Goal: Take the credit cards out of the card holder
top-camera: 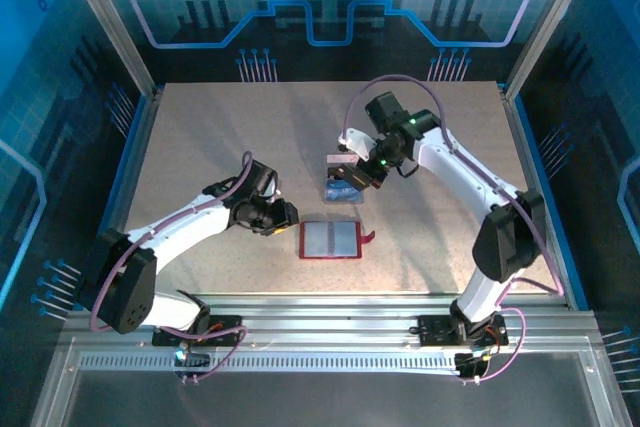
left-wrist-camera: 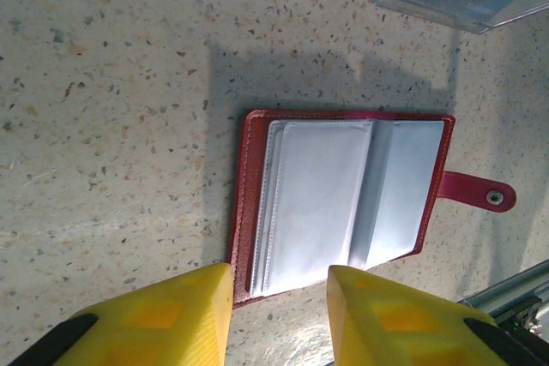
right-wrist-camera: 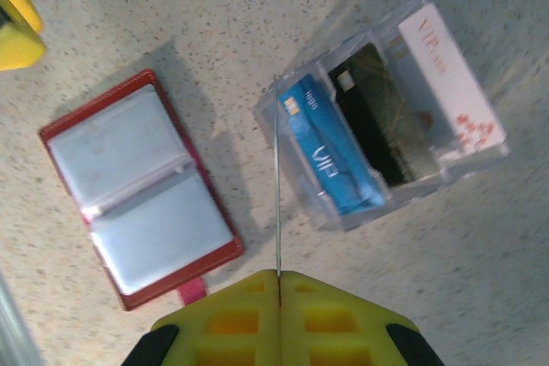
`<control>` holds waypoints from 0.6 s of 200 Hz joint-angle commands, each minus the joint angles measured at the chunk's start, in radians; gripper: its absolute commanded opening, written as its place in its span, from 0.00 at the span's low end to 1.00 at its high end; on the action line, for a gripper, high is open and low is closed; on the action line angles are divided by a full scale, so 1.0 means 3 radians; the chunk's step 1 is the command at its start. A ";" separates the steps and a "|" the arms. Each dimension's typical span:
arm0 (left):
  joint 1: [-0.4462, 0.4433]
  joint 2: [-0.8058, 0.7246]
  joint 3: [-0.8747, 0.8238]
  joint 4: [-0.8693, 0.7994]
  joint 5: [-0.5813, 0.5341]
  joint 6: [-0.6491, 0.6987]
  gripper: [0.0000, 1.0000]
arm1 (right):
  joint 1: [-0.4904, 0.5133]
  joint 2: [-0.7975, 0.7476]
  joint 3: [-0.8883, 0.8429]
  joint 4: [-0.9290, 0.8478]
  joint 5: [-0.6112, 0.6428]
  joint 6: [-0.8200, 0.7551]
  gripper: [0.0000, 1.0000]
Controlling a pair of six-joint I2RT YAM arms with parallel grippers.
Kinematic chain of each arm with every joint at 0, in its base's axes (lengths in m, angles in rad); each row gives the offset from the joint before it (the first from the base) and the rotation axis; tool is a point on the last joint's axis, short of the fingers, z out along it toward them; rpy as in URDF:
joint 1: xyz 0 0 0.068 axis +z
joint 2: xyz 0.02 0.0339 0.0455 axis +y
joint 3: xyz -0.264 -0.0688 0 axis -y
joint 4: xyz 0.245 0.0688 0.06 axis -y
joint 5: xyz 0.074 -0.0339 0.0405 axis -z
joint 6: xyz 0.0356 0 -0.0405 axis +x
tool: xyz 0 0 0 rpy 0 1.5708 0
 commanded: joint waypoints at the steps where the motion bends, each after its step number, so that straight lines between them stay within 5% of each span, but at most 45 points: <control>1: 0.0031 -0.0081 -0.0036 -0.0070 -0.0015 0.0110 0.35 | -0.0024 0.0234 0.0281 -0.0342 0.0194 -0.0578 0.00; 120: 0.0146 0.0117 0.0103 -0.0067 0.0028 0.0146 0.35 | 0.0031 0.1131 0.1309 -0.0709 0.0453 -0.1341 0.00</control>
